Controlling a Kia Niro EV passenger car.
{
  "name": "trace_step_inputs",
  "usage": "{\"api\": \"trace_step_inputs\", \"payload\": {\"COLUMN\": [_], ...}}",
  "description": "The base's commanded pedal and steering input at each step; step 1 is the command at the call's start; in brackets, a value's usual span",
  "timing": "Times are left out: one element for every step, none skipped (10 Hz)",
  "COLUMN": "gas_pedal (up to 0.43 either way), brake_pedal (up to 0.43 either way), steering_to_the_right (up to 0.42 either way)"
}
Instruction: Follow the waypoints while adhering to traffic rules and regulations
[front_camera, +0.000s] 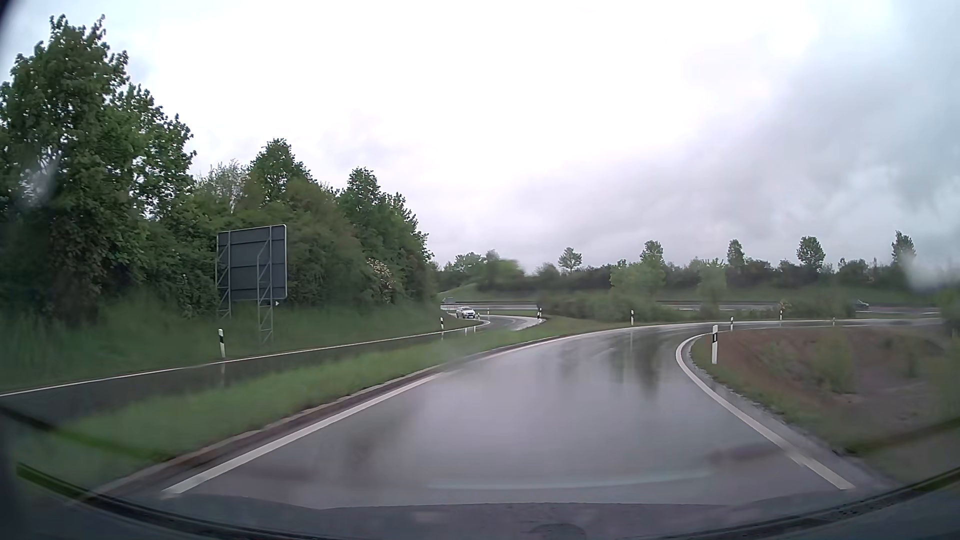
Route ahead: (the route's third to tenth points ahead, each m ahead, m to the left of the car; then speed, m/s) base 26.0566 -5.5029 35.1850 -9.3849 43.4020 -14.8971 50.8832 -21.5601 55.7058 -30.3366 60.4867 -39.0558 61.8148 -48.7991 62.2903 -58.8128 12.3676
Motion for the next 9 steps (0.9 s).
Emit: {"api": "trace_step_inputs", "payload": {"gas_pedal": [0.118,0.118,0.118,0.118,0.118,0.118,0.11,0.11,0.11], "brake_pedal": [0.0,0.0,0.0,0.0,0.0,0.0,0.0,0.0,0.0], "steering_to_the_right": [0.048,0.047,0.045,0.043,0.043,0.043,0.049,0.054,0.056]}}
